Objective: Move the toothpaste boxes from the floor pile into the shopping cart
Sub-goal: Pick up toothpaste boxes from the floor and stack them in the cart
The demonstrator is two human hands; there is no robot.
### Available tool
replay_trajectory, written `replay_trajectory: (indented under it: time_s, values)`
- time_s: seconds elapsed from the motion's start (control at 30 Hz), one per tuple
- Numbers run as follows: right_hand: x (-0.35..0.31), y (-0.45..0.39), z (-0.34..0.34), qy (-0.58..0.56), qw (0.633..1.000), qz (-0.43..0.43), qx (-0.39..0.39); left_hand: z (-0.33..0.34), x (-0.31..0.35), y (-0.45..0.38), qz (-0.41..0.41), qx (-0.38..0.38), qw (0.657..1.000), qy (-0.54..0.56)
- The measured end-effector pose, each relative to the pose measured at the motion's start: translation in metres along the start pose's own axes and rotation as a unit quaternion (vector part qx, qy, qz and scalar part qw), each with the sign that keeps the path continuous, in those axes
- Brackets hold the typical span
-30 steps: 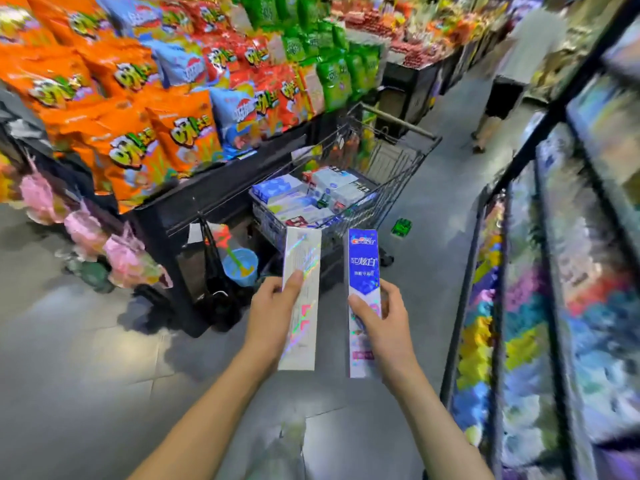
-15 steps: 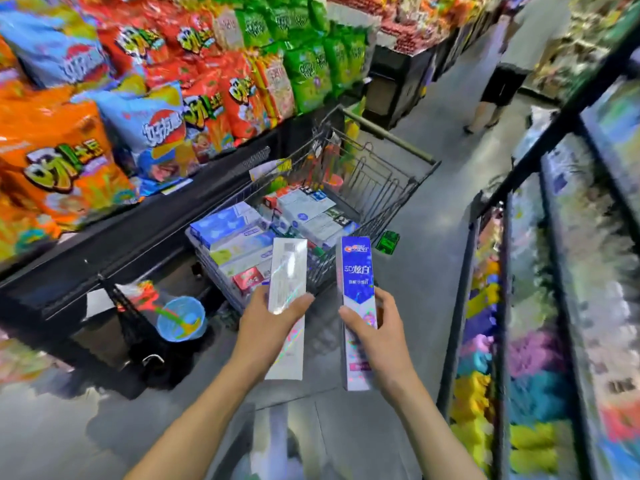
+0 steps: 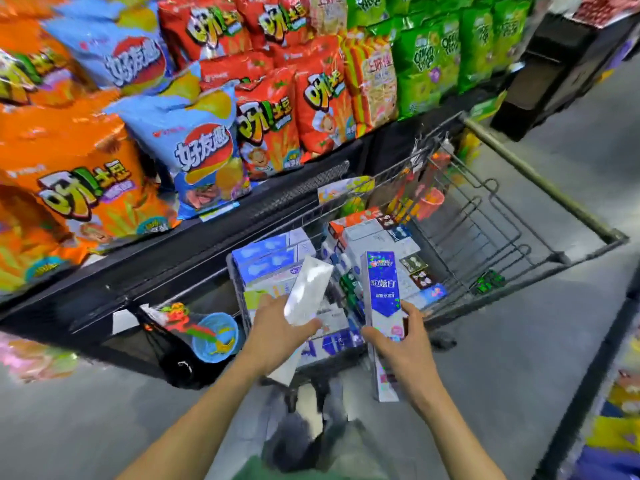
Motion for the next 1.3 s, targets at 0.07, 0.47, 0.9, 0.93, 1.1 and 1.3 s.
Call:
replay_trajectory:
  time_s: [0.07, 0.47, 0.9, 0.93, 1.1, 1.3]
  values:
    - [0.004, -0.037, 0.002, 0.028, 0.999, 0.010, -0.029, 0.008, -0.008, -0.034, -0.012, -0.030, 0.996, -0.089]
    - [0.048, -0.149, 0.039, 0.180, 0.979, 0.024, -0.088, 0.025, -0.056, -0.153, 0.067, -0.020, 0.950, -0.303]
    - [0.089, -0.176, 0.067, 0.278, 0.941, -0.032, -0.191, 0.031, -0.099, -0.182, 0.123, 0.046, 0.883, -0.450]
    - [0.089, -0.179, 0.070, 0.301, 0.929, -0.048, -0.209, 0.028, -0.101, -0.180, 0.123, 0.049, 0.889, -0.439]
    - [0.082, -0.193, 0.096, 0.399, 0.851, -0.176, -0.293, -0.003, -0.120, -0.160, 0.082, 0.072, 0.902, -0.417]
    - [0.088, -0.208, 0.172, 0.507, 0.701, -0.348, -0.360, -0.037, -0.152, -0.118, -0.039, 0.076, 0.913, -0.399]
Point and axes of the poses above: each hand's wrist, its own y-axis away from the middle knuckle, its own z-axis out of the palm, x = y × z, the point moved 6 cm from there along -y, towards the middle knuckle, and after that the axes turned 2 degrees about -z, right-handed, at the moved point
